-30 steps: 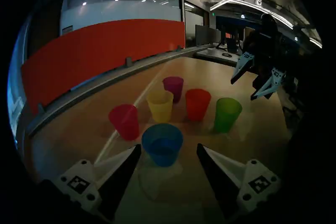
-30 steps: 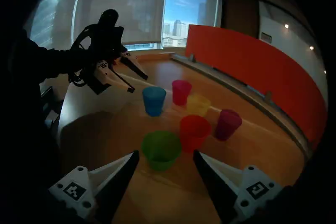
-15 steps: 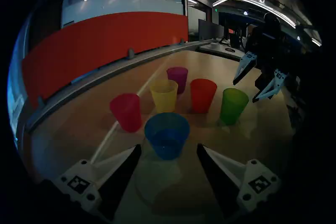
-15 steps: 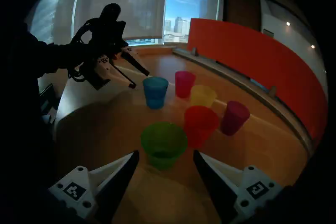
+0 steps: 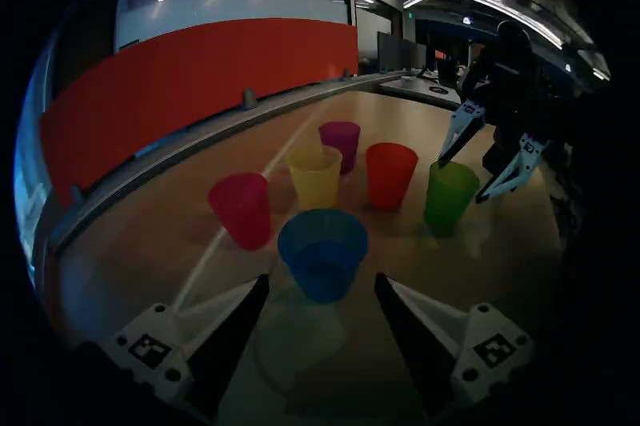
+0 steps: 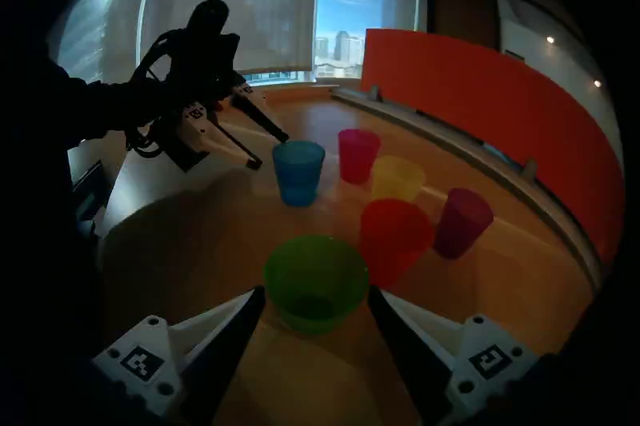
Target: Pour water
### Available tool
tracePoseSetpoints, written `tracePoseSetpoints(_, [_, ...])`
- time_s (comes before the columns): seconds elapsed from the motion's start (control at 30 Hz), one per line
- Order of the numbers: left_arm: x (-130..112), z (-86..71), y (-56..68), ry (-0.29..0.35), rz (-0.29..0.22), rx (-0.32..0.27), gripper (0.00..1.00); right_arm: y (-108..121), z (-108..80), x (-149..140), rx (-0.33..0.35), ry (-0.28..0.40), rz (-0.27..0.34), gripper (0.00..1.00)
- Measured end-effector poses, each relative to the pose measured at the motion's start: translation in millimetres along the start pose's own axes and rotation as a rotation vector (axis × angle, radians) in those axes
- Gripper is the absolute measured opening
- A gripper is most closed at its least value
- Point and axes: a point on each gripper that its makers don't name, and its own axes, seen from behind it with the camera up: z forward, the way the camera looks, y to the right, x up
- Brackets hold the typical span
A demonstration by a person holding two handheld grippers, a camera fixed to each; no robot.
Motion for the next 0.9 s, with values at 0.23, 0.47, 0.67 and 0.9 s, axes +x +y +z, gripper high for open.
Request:
tracePoseSetpoints(0.23, [0.2, 1.8, -3.0, -0.003, -0.001, 0.003, 0.98, -0.1, 10.1, 2.6, 0.012, 0.009, -0.002, 1.00])
tracePoseSetpoints(0.47, [-1.6, 2.9, -3.2, -0.007, 0.004, 0.003, 0.98, -1.7, 17.8, 5.6, 0.024, 0.016, -0.005, 0.98])
tracePoseSetpoints(0.67, [-5.9, 4.8, -2.6, -0.014, 0.009, 0.001, 0.99, -3.7, 18.9, 3.4, 0.038, 0.014, -0.007, 0.92])
tracePoseSetpoints(0.9, [-6.0, 9.0, -2.2, -0.015, 0.003, -0.008, 0.98, -3.9, 18.2, 2.8, 0.046, 0.011, -0.007, 0.92])
